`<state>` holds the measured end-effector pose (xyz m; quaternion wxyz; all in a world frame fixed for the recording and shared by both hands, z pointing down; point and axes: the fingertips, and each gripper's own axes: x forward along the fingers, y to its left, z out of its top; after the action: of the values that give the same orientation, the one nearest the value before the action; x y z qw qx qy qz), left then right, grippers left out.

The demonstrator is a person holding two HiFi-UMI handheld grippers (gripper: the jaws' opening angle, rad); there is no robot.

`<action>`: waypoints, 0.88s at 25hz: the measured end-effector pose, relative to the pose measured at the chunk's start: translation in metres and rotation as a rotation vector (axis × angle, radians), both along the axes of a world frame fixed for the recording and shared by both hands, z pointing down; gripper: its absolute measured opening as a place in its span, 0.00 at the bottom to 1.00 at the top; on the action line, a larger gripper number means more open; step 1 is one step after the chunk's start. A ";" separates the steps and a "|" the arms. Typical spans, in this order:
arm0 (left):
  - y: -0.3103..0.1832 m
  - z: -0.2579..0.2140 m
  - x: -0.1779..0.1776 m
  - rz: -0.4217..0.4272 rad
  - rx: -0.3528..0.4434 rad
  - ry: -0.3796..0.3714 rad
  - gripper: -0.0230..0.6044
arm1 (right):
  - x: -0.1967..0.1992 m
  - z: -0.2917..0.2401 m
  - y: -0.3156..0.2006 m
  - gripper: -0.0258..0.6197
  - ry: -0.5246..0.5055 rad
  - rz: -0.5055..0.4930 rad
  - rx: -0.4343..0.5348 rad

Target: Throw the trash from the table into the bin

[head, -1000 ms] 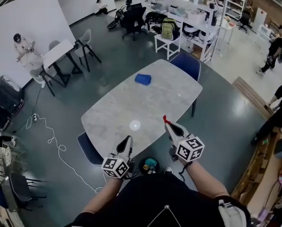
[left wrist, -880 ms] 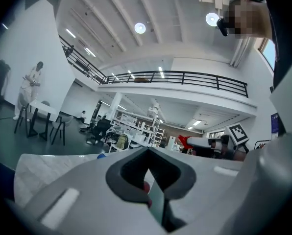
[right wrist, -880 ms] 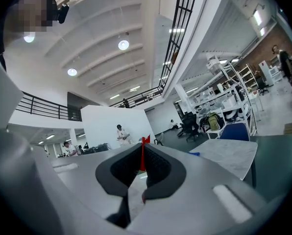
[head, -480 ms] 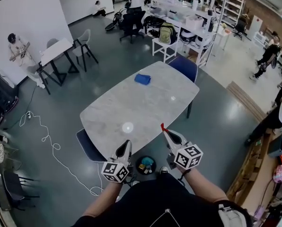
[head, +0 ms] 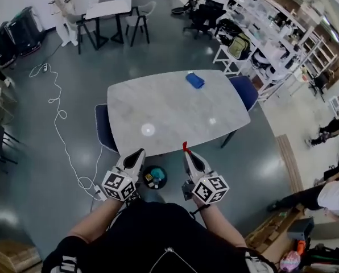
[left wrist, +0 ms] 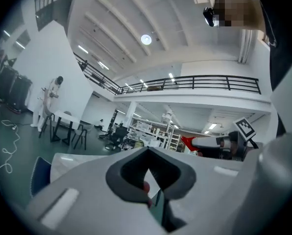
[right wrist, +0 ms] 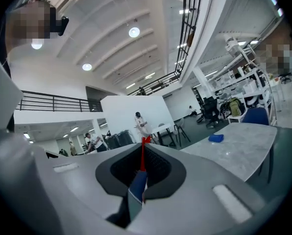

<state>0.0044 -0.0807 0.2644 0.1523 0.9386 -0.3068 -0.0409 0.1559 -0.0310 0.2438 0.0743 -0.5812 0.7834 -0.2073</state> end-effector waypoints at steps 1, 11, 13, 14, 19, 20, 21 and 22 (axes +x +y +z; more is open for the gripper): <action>0.003 0.000 -0.010 -0.038 0.002 -0.002 0.04 | -0.007 -0.001 -0.003 0.09 -0.002 -0.035 0.004; 0.113 0.037 -0.019 -0.272 -0.106 -0.009 0.04 | -0.022 0.041 0.051 0.09 -0.024 -0.301 -0.056; 0.130 0.042 -0.023 -0.298 -0.125 -0.030 0.04 | -0.017 0.060 0.056 0.09 -0.038 -0.317 -0.113; 0.136 0.045 -0.027 -0.313 -0.136 -0.043 0.04 | -0.016 0.066 0.059 0.09 -0.048 -0.325 -0.132; 0.143 0.060 -0.054 -0.345 -0.168 -0.078 0.04 | -0.040 0.069 0.072 0.09 -0.073 -0.352 -0.130; 0.141 0.060 -0.052 -0.328 -0.163 -0.076 0.04 | -0.044 0.068 0.073 0.09 -0.073 -0.348 -0.126; 0.140 0.057 -0.046 -0.303 -0.151 -0.072 0.04 | -0.044 0.066 0.075 0.09 -0.073 -0.337 -0.124; 0.138 0.051 -0.038 -0.274 -0.134 -0.068 0.04 | -0.042 0.065 0.077 0.09 -0.075 -0.321 -0.125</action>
<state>-0.0332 0.0575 0.3158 0.1970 0.8767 -0.4388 -0.0092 0.1141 0.0456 0.3087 0.0329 -0.4439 0.8484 -0.2865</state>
